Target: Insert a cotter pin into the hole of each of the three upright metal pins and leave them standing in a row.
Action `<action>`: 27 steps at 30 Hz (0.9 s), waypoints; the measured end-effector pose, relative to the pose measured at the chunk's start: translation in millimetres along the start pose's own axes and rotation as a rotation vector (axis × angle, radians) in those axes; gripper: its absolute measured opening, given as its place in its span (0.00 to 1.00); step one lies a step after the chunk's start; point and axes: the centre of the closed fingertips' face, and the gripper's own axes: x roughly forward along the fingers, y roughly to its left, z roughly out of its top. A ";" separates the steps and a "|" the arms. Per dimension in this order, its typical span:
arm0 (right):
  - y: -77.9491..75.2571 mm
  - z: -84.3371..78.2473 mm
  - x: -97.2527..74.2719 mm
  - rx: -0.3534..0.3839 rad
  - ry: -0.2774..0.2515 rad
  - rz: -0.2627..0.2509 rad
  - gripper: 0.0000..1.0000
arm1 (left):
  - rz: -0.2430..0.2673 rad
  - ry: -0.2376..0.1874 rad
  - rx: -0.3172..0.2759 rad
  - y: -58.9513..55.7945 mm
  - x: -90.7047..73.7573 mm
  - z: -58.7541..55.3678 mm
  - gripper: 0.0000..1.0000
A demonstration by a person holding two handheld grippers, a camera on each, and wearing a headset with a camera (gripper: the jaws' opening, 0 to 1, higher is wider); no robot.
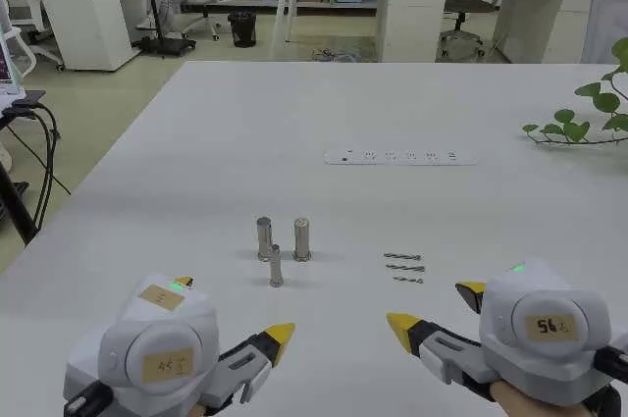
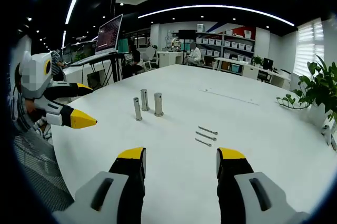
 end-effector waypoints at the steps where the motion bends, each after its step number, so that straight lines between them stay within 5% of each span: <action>1: 0.4 -0.2 0.2 0.001 0.001 0.002 0.53 | 0.003 0.002 0.002 0.6 -0.1 -0.4 0.72; 27: -4.6 2.5 -0.8 0.006 -0.009 -0.016 0.54 | -0.003 0.004 0.008 -1.3 0.0 -0.7 0.73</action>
